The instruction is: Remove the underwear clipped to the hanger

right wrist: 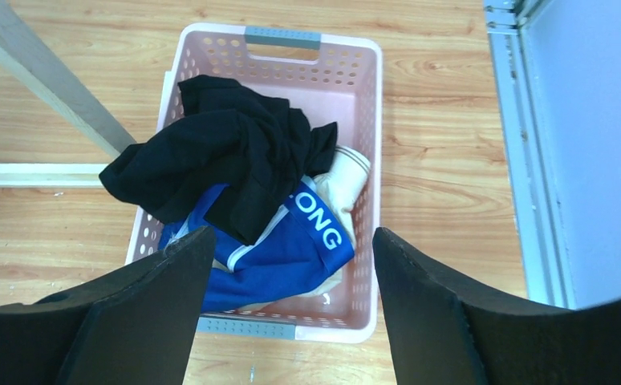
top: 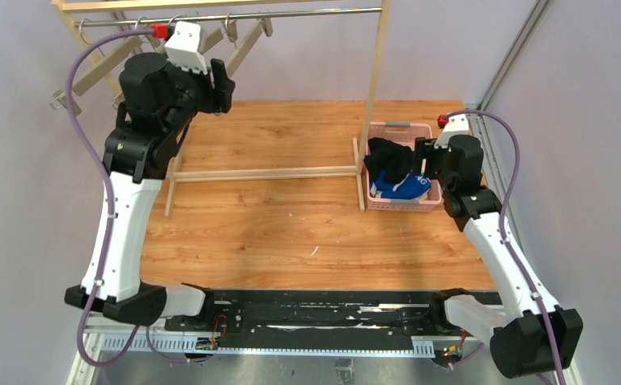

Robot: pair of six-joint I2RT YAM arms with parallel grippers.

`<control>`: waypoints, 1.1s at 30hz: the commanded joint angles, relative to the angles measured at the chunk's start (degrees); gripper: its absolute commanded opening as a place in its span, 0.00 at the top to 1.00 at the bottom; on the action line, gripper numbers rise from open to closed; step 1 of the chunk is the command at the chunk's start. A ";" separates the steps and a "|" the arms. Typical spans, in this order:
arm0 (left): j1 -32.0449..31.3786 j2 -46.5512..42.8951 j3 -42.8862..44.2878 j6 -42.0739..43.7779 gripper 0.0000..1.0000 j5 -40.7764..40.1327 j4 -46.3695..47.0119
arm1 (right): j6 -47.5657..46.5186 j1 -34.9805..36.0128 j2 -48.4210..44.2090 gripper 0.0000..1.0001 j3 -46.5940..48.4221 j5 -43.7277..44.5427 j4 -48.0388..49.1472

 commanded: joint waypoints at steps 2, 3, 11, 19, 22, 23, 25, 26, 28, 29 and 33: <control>0.41 -6.87 -4.39 0.28 0.36 -3.09 2.85 | 1.13 -0.70 -5.03 0.26 4.20 6.80 -4.56; 0.41 -8.01 -5.55 0.11 0.36 -3.49 2.84 | 1.04 -0.70 -6.39 0.26 4.16 7.17 -4.76; 0.41 -19.20 -15.87 -2.03 0.38 -1.90 -0.23 | -0.21 -0.64 -16.82 0.26 5.54 8.25 -8.94; 0.41 -34.91 -30.11 -5.61 0.41 -1.86 -0.75 | -0.46 -0.71 -26.31 0.26 6.15 9.36 -13.07; 0.41 -39.76 -34.48 -7.64 0.41 -0.60 -2.34 | -0.28 -0.66 -29.29 0.26 6.83 9.80 -15.18; 0.41 -41.20 -36.15 -8.32 0.41 -0.38 -2.53 | -0.22 -0.71 -30.25 0.26 6.93 9.82 -15.66; 0.41 -44.13 -39.42 -9.28 0.41 -0.99 -2.54 | -0.09 -0.72 -32.25 0.26 7.23 9.93 -16.85; 0.41 -45.42 -40.86 -9.71 0.41 -1.88 -2.69 | -0.20 -0.67 -33.06 0.26 7.32 10.08 -17.42; 0.41 -47.81 -43.13 -10.13 0.41 -3.43 -2.84 | -0.13 -0.67 -34.76 0.26 7.59 10.67 -18.63; 0.37 -48.85 -44.04 -10.22 0.41 -4.17 -2.94 | -0.13 -0.64 -35.58 0.26 7.64 11.00 -19.13; 0.41 -51.53 -46.30 -10.07 0.41 -5.75 -4.62 | 0.18 -0.71 -38.56 0.26 6.80 12.11 -20.29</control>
